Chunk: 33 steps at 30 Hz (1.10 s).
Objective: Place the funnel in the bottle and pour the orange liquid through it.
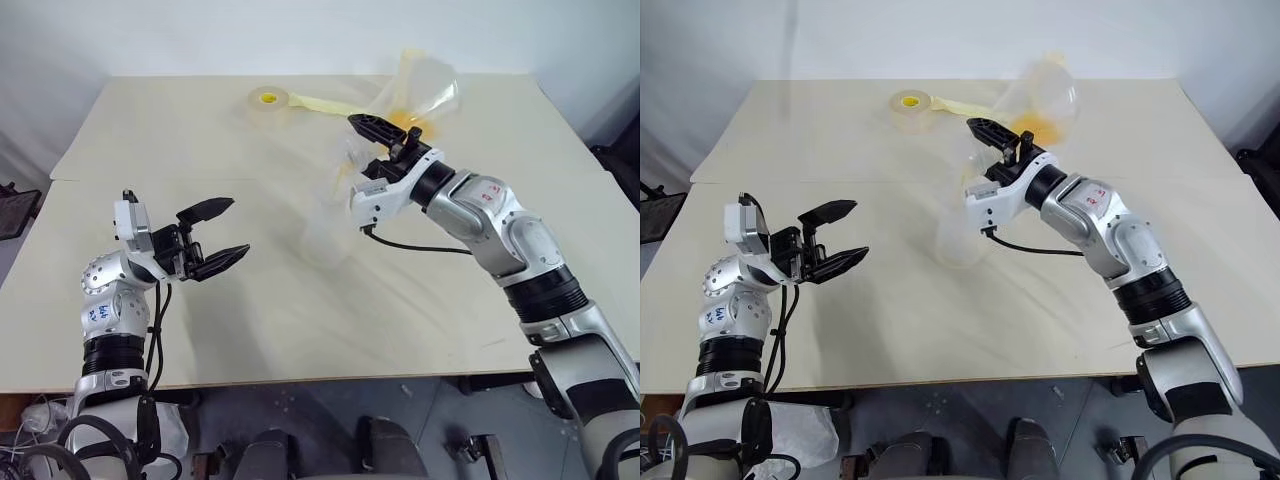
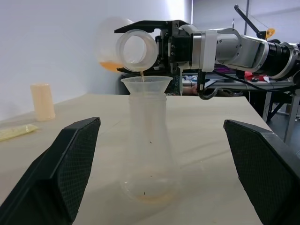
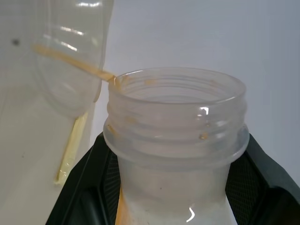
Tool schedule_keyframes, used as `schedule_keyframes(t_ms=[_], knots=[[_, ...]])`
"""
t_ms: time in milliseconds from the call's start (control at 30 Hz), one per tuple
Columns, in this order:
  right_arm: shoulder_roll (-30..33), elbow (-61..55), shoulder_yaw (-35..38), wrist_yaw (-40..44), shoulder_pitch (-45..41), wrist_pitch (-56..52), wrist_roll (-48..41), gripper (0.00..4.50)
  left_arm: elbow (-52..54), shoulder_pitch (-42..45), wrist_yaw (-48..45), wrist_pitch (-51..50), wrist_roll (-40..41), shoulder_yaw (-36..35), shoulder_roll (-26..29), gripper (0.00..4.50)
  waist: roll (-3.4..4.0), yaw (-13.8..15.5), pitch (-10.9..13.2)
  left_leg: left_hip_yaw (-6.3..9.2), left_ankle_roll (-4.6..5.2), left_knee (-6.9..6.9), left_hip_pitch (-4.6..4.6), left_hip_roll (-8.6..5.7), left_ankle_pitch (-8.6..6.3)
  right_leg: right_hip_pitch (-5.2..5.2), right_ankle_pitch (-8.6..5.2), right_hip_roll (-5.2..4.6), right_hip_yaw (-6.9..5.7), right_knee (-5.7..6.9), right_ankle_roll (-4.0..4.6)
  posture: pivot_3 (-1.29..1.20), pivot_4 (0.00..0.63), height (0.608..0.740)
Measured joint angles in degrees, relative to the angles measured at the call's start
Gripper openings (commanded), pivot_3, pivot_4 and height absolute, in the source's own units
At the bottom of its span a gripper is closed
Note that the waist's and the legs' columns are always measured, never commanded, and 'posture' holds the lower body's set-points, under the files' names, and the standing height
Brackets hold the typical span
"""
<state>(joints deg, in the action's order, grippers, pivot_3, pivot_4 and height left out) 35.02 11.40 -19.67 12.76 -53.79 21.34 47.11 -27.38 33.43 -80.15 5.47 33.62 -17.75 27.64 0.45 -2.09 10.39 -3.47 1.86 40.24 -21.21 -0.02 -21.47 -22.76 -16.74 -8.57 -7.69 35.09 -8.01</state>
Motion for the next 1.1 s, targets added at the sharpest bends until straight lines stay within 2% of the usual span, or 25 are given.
schedule_keyframes(t_ms=[1100], knots=[[0.2, 1.9, -0.1, -3.0, -1.4, 4.6, 5.1, 2.47, 0.4, 0.0, 0.0, 0.0, 0.0, 0.3, -0.3, 4.50, 0.00, 0.0, 0.0, -0.01, 0.00, -0.01, 0.00, 0.02, 0.00, 0.00, 0.00, 0.00, 0.00, 0.00, 0.00, 0.00, 0.150, 0.740]])
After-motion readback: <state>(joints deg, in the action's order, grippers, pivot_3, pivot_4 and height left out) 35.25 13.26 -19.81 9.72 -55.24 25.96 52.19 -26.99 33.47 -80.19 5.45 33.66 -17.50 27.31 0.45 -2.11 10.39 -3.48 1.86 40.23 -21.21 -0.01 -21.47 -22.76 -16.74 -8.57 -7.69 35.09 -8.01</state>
